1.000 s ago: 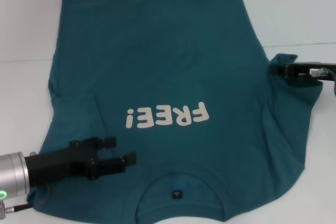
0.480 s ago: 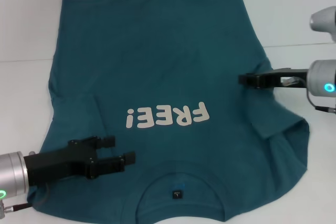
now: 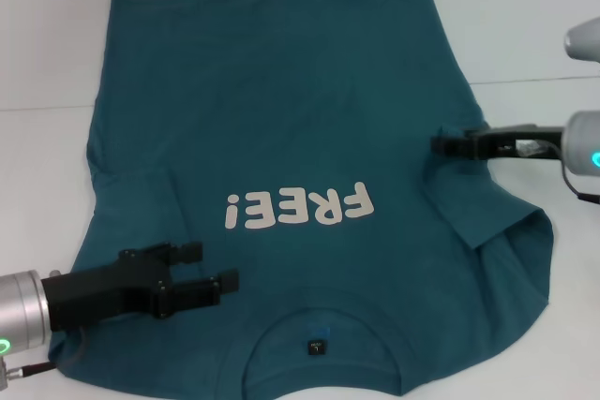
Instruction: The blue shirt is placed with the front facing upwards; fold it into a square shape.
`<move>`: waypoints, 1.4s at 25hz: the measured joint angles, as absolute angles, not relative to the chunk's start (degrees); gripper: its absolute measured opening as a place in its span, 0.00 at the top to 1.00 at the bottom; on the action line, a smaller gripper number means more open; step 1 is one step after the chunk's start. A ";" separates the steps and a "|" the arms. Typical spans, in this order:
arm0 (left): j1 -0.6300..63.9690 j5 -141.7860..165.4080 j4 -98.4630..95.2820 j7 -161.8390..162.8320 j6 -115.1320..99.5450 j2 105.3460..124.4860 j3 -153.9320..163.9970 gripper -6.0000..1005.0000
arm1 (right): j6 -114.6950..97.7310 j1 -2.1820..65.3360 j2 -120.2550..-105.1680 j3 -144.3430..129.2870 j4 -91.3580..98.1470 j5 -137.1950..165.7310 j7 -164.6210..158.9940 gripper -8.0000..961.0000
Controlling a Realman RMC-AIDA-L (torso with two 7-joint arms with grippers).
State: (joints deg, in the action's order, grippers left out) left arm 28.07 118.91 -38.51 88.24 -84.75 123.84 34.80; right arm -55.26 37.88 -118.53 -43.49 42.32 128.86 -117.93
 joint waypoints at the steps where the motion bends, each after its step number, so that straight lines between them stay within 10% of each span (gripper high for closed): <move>1: 28.12 118.91 -38.46 88.24 -84.74 123.83 34.80 0.11 | -55.55 37.51 -118.34 -43.46 42.33 128.89 -118.26 0.39; 35: 28.01 118.91 -37.62 88.13 -85.57 123.93 35.21 0.11 | -79.45 24.75 -115.93 -32.44 46.91 128.22 -122.31 0.31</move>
State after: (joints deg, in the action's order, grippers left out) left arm 28.01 118.91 -37.62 88.13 -85.57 123.93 35.21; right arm -79.45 24.75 -115.93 -32.44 46.91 128.22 -122.31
